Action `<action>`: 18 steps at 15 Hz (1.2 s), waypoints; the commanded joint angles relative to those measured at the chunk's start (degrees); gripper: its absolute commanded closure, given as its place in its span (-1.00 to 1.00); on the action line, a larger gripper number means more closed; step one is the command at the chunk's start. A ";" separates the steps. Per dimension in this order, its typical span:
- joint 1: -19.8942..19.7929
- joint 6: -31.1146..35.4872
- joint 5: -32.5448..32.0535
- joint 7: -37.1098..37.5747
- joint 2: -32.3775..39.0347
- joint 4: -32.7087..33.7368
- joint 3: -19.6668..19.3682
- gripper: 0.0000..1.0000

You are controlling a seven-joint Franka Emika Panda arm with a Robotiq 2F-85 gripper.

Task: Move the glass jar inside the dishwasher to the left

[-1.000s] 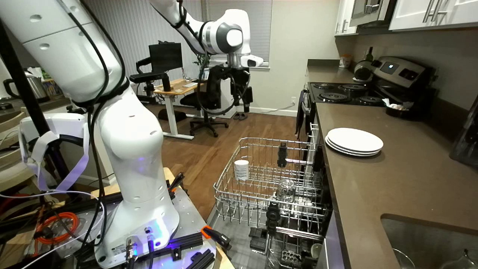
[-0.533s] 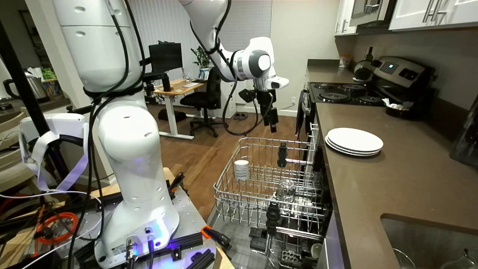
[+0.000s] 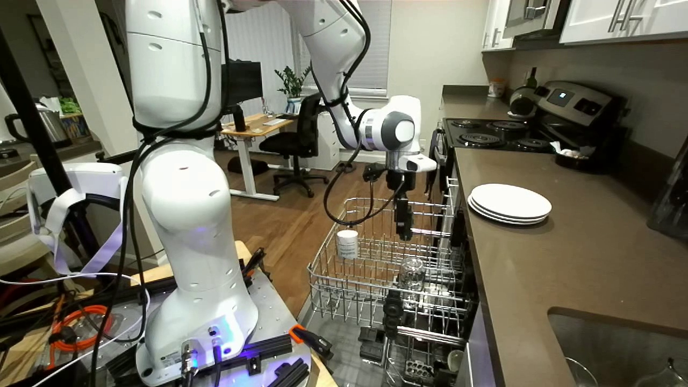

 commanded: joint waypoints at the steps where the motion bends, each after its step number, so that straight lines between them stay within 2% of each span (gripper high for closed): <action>1: 0.62 0.74 7.47 -0.51 5.23 2.49 -1.93 -1.00; 3: 0.70 -0.63 12.12 -0.27 7.32 3.94 -2.27 -1.00; 4: 1.82 -0.05 9.11 -0.61 5.06 1.90 -3.33 -1.00; 9: 1.87 1.20 12.34 -1.45 8.78 3.72 -2.95 -1.00; 10: 3.13 2.97 10.40 0.47 10.20 3.92 -3.70 -1.00; 14: 5.69 10.42 11.06 0.20 14.08 4.31 -4.08 -1.00; 16: 7.84 17.53 9.58 1.16 16.32 4.24 -5.99 -1.00; 18: 11.18 24.41 7.34 2.12 18.95 4.60 -10.13 -1.00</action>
